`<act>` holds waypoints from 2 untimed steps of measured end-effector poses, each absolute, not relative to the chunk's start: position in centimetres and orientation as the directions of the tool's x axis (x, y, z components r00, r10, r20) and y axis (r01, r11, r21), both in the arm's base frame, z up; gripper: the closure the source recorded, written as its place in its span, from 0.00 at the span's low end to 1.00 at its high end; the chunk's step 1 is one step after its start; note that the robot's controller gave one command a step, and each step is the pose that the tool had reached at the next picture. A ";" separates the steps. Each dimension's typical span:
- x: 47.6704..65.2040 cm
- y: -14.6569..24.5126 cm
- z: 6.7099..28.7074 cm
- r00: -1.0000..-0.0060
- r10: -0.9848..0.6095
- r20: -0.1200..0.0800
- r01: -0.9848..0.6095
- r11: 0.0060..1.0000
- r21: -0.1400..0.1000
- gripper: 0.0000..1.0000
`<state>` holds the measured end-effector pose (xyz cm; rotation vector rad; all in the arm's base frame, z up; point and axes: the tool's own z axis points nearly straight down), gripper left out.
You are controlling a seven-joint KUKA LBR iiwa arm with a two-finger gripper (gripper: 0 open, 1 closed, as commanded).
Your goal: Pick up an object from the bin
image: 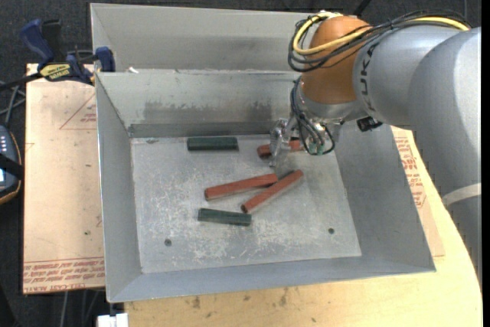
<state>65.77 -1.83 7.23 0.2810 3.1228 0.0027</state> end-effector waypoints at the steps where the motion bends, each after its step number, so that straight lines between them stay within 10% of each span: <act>1: 65.8 -1.8 7.2 -0.984 0.178 -0.006 0.178 0.984 0.002 1.00; 2: 65.1 -1.3 7.3 -0.989 0.149 -0.009 0.149 0.989 0.001 1.00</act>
Offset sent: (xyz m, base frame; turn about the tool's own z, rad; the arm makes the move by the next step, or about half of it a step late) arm -0.0156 0.0104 -0.0023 -0.0586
